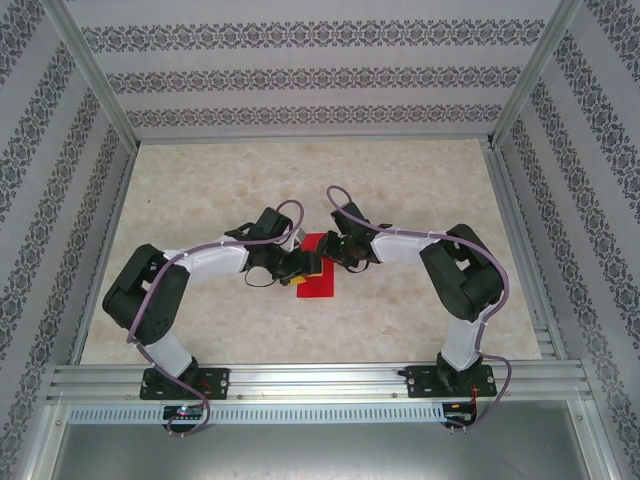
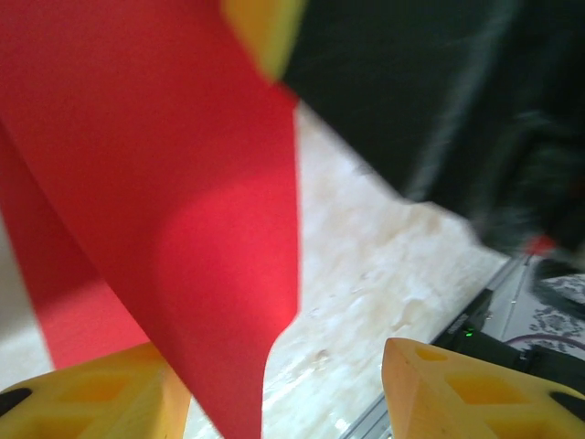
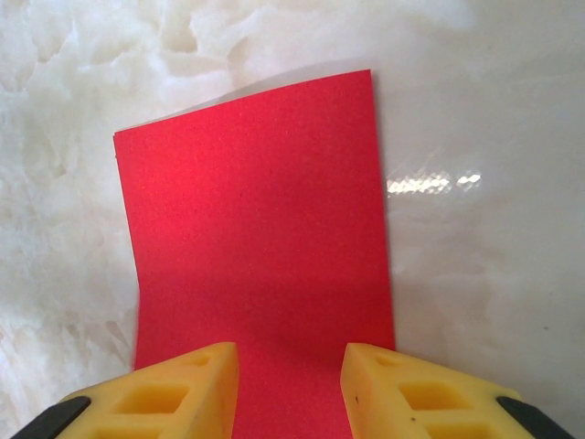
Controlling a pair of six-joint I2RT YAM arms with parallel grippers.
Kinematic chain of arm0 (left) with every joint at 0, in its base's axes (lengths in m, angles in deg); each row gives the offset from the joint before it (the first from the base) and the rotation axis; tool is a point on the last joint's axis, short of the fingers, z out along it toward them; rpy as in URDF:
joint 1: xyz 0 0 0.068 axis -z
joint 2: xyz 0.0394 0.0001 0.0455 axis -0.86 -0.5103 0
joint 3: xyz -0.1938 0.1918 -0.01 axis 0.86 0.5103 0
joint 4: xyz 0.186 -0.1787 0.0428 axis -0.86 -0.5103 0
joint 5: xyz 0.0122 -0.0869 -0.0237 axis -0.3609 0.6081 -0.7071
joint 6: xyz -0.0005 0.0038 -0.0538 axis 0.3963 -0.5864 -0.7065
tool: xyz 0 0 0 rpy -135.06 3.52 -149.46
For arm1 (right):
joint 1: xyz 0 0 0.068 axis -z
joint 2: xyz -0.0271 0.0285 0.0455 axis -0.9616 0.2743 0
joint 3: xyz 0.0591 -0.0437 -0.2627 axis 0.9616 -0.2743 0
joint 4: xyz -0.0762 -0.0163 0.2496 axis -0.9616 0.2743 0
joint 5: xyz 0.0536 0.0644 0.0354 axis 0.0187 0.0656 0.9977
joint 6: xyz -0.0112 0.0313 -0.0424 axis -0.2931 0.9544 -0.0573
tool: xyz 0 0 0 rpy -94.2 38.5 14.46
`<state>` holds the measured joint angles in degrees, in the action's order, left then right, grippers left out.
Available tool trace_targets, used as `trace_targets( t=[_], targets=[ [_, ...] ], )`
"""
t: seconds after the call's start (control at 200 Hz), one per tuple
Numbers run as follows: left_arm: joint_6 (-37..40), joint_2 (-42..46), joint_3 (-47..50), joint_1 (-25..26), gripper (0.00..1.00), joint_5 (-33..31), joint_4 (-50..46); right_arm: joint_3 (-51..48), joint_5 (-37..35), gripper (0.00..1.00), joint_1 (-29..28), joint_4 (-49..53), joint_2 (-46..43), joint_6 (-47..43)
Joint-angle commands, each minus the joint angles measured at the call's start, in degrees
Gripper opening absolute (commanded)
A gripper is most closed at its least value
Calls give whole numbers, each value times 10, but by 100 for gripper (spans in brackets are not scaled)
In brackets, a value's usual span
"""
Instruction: Fold a paper plane with a square sheet of paper (pick it up from the middle)
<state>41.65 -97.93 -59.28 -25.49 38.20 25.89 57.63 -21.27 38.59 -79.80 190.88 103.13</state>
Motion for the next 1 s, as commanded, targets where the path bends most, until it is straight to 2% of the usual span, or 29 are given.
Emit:
trace_targets(
  t=[0.0,0.255,0.54,0.744,0.994],
  targets=[
    [-23,8,3,5,57,18,72,-29,0,37,2,57,21,-5],
    [-28,-41,-3,4,57,17,115,-36,22,36,5,43,10,-4],
    [-34,-68,6,4,37,6,139,-59,85,35,36,-9,-59,-21],
    [-26,-69,11,4,30,-14,121,-66,95,39,45,22,-126,-65],
    [-27,-70,11,4,24,-19,119,-124,116,35,42,17,-167,-84]
  ],
)
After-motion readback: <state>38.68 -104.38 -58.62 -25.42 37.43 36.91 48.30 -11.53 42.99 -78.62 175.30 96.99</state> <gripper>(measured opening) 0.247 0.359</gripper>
